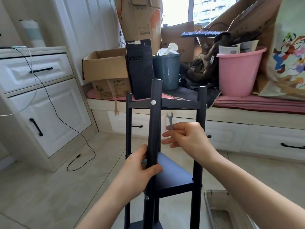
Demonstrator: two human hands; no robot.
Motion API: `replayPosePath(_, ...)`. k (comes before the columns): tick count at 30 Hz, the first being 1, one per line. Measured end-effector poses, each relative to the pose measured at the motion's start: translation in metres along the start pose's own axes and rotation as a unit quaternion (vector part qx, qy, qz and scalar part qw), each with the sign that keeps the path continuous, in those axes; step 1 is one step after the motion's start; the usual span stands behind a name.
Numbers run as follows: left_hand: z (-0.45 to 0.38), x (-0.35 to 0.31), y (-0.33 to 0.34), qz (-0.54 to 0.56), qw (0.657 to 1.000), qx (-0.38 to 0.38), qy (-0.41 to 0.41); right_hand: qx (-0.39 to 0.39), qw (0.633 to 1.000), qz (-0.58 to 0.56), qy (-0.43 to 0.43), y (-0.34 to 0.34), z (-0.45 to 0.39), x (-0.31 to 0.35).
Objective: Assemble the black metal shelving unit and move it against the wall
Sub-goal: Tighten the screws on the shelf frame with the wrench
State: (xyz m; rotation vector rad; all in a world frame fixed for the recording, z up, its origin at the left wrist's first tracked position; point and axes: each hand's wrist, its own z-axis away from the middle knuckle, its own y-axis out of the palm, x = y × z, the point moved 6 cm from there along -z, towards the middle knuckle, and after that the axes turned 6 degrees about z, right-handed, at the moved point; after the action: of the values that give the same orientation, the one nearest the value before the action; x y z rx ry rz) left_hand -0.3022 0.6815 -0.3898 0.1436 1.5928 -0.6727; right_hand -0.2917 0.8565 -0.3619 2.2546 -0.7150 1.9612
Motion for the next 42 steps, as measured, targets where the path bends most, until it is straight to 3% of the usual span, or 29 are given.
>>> replayPosePath(4, -0.003, 0.0, 0.006, 0.009, 1.0, 0.015, 0.009, -0.027, 0.997, 0.072, -0.018, 0.001, -0.002, 0.0)
replayPosePath(11, -0.011, 0.002, 0.008, 0.029, 0.999, 0.026, 0.026, -0.046, 0.997, 0.06, -0.013, -0.009, -0.001, 0.003)
replayPosePath(18, -0.012, 0.007, -0.001, 0.053, 0.998, 0.034, 0.004, -0.078, 0.986, 0.134, -0.06, -0.016, 0.001, 0.013)
replayPosePath(28, -0.015, 0.011, -0.022, 0.052, 0.998, 0.024, -0.016, -0.013, 0.975, 0.211, -0.07, 0.013, -0.014, 0.03)
replayPosePath(34, -0.016, 0.013, -0.032, 0.036, 0.999, -0.005, -0.002, -0.013, 0.985, 0.164, -0.054, 0.027, -0.031, 0.034)
replayPosePath(42, -0.018, 0.014, -0.038, 0.018, 1.0, -0.015, 0.007, -0.052, 0.984, 0.141, -0.098, 0.036, -0.035, 0.038)
